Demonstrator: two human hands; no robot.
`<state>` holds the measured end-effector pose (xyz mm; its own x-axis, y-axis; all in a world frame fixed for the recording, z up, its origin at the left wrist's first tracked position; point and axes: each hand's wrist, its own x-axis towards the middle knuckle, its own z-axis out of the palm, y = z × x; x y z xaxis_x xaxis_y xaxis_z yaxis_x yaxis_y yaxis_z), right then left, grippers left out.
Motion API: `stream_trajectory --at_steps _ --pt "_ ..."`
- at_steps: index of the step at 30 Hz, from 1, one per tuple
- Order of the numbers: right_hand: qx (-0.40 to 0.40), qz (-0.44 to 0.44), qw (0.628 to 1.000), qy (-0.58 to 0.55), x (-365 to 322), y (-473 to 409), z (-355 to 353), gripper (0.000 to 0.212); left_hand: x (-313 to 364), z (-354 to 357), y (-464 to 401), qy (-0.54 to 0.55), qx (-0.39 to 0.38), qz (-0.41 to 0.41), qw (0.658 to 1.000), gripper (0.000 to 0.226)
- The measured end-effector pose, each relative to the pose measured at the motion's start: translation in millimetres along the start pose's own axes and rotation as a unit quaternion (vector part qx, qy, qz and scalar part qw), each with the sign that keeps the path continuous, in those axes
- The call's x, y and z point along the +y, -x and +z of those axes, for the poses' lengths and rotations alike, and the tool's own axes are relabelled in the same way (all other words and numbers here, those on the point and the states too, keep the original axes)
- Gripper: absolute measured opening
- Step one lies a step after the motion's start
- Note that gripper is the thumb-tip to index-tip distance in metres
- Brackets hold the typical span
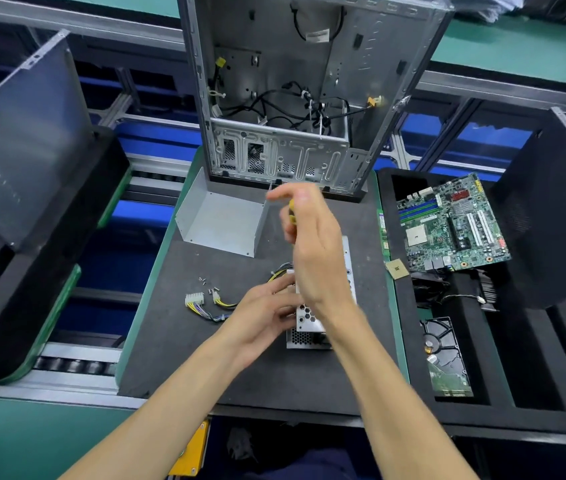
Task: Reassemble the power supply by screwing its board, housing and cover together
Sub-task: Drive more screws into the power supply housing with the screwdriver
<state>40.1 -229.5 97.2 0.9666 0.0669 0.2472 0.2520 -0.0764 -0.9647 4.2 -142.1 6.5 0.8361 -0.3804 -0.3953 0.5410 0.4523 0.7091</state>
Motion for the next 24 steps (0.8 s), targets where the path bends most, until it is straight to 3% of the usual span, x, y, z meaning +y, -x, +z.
stream_trajectory --at_steps 3,8,10,12,14,16,18,21,24 --pt "-0.174 0.063 0.980 -0.070 -6 -20 -22 0.037 -1 -2 -4 0.028 0.007 -0.013 0.999 0.039" --pt "-0.323 0.127 0.932 -0.107 -11 -46 -49 0.044 0 -1 -5 0.030 0.001 -0.019 0.999 0.045" --pt "-0.332 0.150 0.926 -0.100 -12 -51 -47 0.049 -1 -2 -5 0.025 -0.001 -0.023 0.999 0.047" --pt "-0.247 0.147 0.952 -0.102 -10 -51 -36 0.054 0 -3 -4 0.022 0.002 -0.022 1.000 0.045" --pt "-0.086 0.119 0.981 -0.129 -6 -40 -22 0.055 0 -5 -3 0.022 0.007 -0.018 1.000 0.040" --pt "0.073 0.070 0.986 -0.130 -2 -26 -8 0.056 2 -5 -3 0.009 0.005 -0.011 1.000 0.036" --pt "0.166 0.025 0.981 -0.101 1 -14 7 0.058 3 -3 -2 -0.025 -0.001 -0.003 1.000 0.032" --pt "0.206 -0.012 0.976 -0.071 2 -4 22 0.059 5 -1 1 -0.029 0.009 0.009 1.000 0.029" --pt "0.181 -0.022 0.981 -0.067 0 -5 19 0.060 5 -1 3 -0.022 0.006 0.008 1.000 0.034"
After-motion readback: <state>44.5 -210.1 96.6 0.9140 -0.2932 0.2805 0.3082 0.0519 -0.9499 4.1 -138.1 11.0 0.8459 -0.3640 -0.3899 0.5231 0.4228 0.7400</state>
